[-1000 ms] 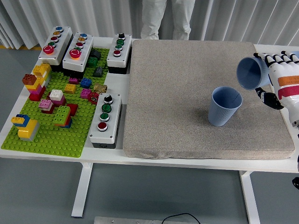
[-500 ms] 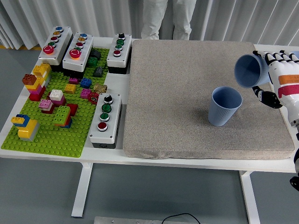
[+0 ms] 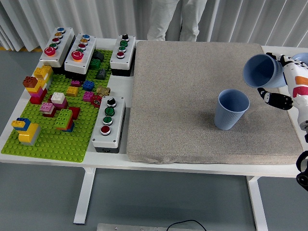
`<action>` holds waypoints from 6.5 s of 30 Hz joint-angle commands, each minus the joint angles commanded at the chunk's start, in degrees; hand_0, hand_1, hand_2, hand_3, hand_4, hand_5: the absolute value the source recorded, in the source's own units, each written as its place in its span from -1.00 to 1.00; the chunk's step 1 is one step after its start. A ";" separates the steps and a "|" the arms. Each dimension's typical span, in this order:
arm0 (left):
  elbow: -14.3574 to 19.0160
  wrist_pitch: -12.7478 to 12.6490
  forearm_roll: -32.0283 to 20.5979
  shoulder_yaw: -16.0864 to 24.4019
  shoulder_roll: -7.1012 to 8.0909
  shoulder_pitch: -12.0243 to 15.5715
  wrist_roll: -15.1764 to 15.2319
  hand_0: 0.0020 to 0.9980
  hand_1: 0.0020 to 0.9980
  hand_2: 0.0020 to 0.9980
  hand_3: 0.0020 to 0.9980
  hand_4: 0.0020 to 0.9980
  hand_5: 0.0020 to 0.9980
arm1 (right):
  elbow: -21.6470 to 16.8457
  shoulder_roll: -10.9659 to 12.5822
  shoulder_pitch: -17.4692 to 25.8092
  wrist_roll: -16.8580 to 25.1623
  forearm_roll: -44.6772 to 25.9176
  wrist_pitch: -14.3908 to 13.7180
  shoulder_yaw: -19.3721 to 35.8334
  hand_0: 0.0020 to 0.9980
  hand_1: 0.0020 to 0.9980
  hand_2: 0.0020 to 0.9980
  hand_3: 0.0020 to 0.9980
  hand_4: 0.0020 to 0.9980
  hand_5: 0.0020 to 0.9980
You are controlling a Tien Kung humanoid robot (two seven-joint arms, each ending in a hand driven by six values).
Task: Pick cup pour cup place
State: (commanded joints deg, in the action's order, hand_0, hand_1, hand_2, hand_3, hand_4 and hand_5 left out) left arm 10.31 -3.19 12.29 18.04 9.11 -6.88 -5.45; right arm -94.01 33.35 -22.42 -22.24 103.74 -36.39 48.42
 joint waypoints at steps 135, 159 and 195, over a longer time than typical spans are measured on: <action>0.00 0.26 -6.57 -7.38 -0.92 0.43 1.32 0.40 0.47 0.50 0.27 -0.02 0.87 | 11.48 -11.40 12.97 10.73 -49.91 17.89 18.24 0.78 0.63 0.73 0.84 0.69 -0.52; 0.00 0.26 -6.22 -6.92 -0.92 0.34 1.37 0.40 0.47 0.50 0.27 -0.02 0.87 | 9.49 -9.00 14.14 8.67 -48.81 20.52 20.39 0.79 0.65 0.80 0.86 0.70 -0.53; 0.00 0.38 -5.13 -5.77 -0.37 0.67 1.13 0.40 0.46 0.50 0.26 -0.02 0.86 | 2.94 -2.34 20.52 8.18 -50.24 20.63 28.88 0.82 0.68 0.82 0.86 0.71 -0.54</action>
State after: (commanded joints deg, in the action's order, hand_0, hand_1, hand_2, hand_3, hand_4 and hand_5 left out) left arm 10.31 -2.81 7.16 12.28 8.74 -6.21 -4.31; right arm -91.07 31.01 -1.89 -14.05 53.50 -15.76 77.30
